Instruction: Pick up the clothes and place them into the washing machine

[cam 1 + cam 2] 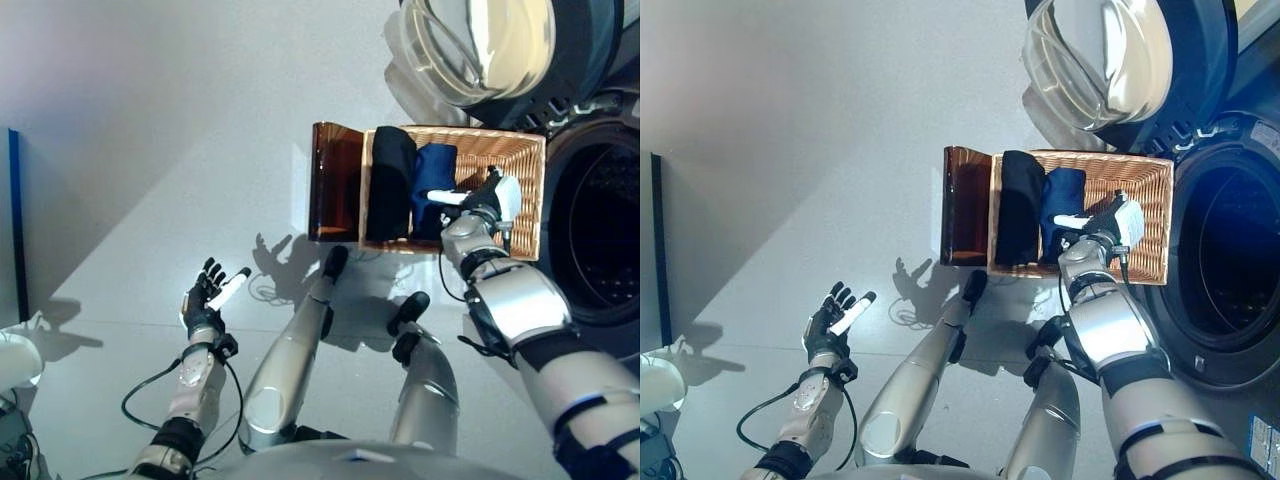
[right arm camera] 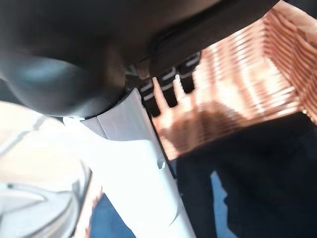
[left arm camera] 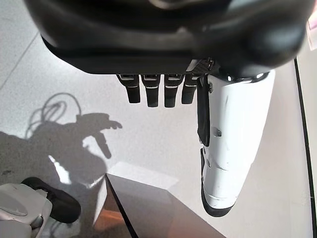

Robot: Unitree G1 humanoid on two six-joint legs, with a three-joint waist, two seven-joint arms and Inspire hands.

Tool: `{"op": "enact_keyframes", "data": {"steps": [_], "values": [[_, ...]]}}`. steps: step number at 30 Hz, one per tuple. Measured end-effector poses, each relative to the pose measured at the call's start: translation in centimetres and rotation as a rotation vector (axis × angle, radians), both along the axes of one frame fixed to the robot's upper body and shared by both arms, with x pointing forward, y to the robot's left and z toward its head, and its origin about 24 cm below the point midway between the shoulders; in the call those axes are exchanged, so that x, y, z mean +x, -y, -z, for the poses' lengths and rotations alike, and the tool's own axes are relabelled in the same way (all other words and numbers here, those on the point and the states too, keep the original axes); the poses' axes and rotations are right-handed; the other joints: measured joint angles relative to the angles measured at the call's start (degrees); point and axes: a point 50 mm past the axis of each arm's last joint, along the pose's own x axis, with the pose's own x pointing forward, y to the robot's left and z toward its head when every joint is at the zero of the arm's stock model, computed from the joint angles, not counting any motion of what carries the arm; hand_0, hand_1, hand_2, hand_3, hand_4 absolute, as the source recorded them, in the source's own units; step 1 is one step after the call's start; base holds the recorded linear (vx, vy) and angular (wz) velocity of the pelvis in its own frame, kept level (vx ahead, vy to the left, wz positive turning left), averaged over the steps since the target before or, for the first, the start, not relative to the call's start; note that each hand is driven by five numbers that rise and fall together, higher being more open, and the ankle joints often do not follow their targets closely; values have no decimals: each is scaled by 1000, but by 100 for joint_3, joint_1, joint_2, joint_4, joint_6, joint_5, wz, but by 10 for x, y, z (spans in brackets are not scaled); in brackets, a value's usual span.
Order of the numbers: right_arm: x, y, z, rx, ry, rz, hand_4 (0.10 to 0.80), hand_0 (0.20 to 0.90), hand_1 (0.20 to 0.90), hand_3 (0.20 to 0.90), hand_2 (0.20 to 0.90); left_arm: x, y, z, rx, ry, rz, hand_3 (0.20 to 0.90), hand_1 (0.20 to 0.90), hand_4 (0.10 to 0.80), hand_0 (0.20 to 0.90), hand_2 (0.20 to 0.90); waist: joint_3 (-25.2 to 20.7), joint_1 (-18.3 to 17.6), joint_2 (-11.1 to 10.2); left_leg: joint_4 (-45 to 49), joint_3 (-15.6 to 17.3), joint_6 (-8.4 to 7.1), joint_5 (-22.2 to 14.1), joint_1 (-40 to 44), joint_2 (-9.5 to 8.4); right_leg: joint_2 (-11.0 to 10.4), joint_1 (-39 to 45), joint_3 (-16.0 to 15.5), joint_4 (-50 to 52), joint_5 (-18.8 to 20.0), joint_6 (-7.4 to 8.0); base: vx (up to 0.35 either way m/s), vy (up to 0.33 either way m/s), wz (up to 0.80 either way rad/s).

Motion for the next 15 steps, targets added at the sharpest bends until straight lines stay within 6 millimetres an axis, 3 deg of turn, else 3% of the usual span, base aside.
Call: {"op": "enact_keyframes", "data": {"steps": [4, 5, 6, 8, 12, 15], "values": [[0, -3, 2, 1, -6, -7, 800, 900, 900, 900, 900, 0, 1, 0, -2, 0, 2, 900, 900, 800, 900, 900, 0, 1, 1, -8, -29, 0, 0, -35, -9, -9, -22, -20, 11, -3, 2, 0, -4, 1], [0, -3, 2, -6, -9, -9, 725, 796, 796, 796, 796, 0, 1, 0, -2, 2, 1, 900, 900, 800, 900, 900, -1, 2, 2, -6, -51, -1, -1, -73, -11, -9, -51, -34, 19, -7, -1, 0, -25, 5], [1, -2, -2, -15, 0, -11, 471, 439, 439, 439, 439, 1, 1, -1, 0, 15, -2, 900, 900, 800, 900, 900, -2, -4, 4, 10, -51, -1, 0, -161, -13, -11, -132, -41, 40, -9, -4, 0, -15, 6], [3, -1, -6, -18, 8, -6, 300, 200, 200, 200, 200, 2, 1, -4, -1, 28, -3, 900, 900, 800, 900, 900, -4, 0, 9, 39, -80, -15, 21, -364, -27, -30, -322, -77, 143, -27, -16, -4, -1, 12], [2, 7, -13, -51, 28, 37, 300, 200, 200, 200, 200, 3, 3, -5, 1, 32, 1, 900, 900, 800, 900, 900, 36, 1, 73, 73, -176, 1, 75, -649, -114, -110, -610, -166, 367, -127, -1, -9, 16, 21], [7, 18, -37, -79, 71, 67, 300, 200, 200, 200, 200, 5, 4, -6, 3, 35, -10, 900, 900, 800, 900, 900, 202, -4, 120, 169, -181, 2, 74, -748, -127, -140, -687, -182, 447, -138, 7, -4, 34, 6]]}}
